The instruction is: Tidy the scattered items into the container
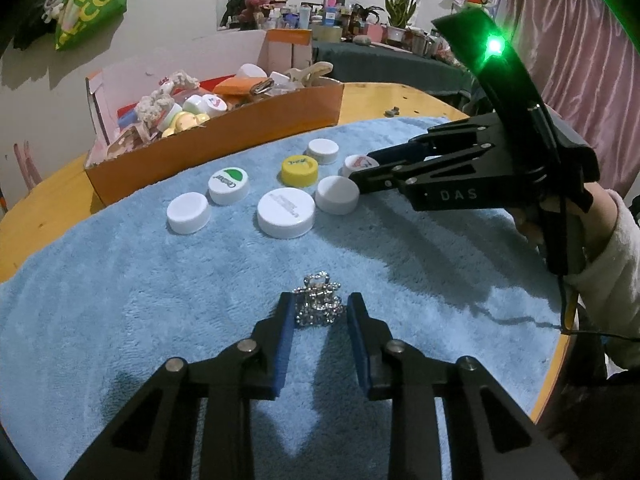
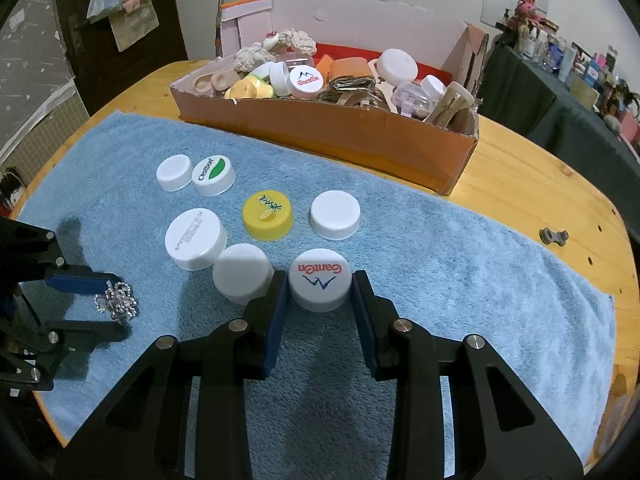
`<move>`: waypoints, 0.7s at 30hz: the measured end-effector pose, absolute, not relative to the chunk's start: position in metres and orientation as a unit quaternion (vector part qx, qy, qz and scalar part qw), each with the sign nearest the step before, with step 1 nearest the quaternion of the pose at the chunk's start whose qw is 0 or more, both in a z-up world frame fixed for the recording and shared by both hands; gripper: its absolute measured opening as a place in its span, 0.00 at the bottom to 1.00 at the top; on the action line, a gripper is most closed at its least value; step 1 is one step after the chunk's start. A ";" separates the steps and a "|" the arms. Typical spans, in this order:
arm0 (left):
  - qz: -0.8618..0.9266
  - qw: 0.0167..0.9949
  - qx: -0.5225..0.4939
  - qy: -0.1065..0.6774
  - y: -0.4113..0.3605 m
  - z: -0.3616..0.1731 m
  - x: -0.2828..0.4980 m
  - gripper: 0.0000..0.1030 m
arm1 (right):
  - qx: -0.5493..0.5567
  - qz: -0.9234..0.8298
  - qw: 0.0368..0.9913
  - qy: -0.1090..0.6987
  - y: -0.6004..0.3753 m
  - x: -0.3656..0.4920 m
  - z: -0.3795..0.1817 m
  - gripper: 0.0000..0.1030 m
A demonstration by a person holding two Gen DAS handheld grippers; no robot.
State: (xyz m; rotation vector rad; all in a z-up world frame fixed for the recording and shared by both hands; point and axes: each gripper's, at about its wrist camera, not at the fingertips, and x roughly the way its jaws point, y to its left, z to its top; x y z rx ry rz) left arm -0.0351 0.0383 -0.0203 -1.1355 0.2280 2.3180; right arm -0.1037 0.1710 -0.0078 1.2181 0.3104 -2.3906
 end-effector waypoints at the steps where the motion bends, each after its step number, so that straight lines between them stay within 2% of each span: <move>1: 0.861 0.271 -0.422 0.083 0.039 -0.021 -0.035 0.27 | 0.439 -0.864 0.218 0.112 0.171 -0.104 -0.008 0.30; 21: 0.870 0.266 -0.409 0.069 0.040 -0.011 -0.039 0.27 | 0.431 -0.870 0.215 0.104 0.176 -0.103 -0.001 0.30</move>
